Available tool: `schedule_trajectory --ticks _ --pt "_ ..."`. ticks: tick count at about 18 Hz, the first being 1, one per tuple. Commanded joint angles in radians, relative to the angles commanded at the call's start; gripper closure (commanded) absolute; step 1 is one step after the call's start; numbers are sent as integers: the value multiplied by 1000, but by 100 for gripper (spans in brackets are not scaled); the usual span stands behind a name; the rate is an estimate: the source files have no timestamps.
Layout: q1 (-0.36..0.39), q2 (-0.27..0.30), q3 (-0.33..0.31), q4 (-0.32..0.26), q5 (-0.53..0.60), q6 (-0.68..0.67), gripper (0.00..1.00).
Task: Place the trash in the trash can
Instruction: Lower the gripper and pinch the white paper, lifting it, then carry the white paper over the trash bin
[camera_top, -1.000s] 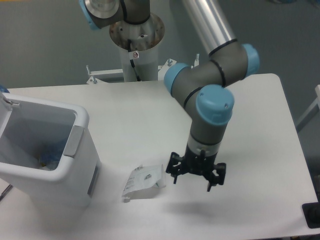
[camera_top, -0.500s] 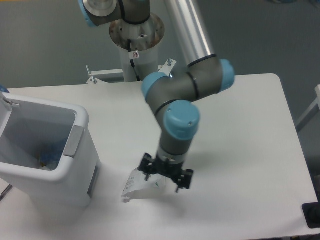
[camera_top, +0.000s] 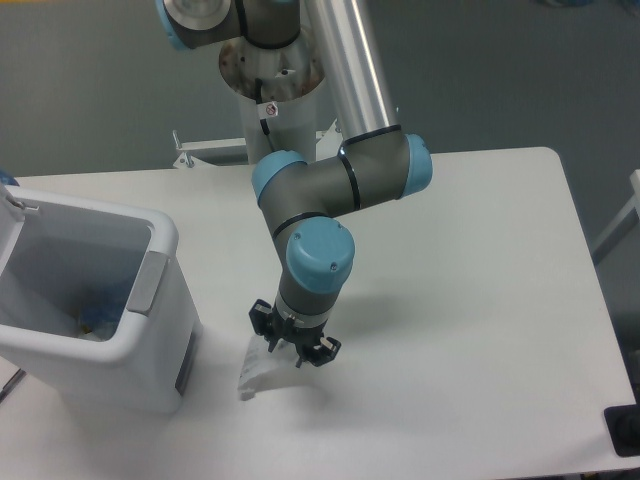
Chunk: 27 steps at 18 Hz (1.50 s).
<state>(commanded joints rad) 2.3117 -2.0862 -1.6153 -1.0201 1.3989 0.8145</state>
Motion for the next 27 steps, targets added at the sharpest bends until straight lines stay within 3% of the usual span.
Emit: schedule_trajectory --ticks 3,11,18,27 --pt "0 2 20 -6 31 2 100" --pt "46 14 188 -6 6 -3 100" --pt "123 90 307 0 -173 -20 100" --pt "146 182 354 6 -354 -113 100"
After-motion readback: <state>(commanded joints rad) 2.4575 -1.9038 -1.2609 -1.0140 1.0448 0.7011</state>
